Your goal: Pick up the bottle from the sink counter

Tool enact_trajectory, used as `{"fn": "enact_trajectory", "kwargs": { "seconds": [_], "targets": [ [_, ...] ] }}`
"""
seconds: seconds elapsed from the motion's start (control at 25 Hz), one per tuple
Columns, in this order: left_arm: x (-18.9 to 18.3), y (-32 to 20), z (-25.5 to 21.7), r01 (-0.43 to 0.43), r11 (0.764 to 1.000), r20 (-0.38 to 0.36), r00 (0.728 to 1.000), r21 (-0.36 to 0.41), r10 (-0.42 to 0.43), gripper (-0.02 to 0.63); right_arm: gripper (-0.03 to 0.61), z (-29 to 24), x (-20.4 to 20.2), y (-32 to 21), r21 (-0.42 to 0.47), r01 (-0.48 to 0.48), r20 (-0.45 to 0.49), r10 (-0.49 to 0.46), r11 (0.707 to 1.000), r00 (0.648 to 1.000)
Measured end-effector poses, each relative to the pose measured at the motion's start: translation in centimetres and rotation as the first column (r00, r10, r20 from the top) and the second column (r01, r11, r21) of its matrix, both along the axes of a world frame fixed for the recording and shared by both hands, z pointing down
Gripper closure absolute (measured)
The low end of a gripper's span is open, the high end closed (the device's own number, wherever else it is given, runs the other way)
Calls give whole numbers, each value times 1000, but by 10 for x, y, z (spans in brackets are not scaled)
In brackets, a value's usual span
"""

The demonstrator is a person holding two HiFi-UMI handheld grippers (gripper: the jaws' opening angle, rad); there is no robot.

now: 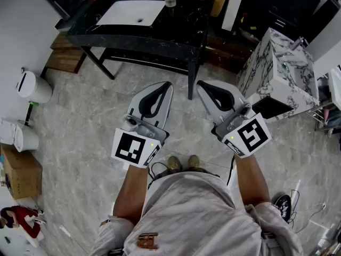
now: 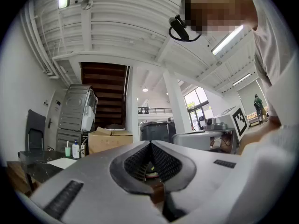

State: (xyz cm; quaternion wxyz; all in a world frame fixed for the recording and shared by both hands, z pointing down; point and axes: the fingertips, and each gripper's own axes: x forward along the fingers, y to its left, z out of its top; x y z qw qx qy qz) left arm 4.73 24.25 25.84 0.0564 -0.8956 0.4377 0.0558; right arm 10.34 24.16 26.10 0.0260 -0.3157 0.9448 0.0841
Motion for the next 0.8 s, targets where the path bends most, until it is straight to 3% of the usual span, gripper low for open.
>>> {"fn": "enact_trajectory", "kwargs": {
  "seconds": [0.8],
  "targets": [
    [21, -21, -1, 94, 996, 23, 995, 10, -94, 614, 577, 2, 38, -15, -2, 55, 19, -55, 998, 998]
  ]
}}
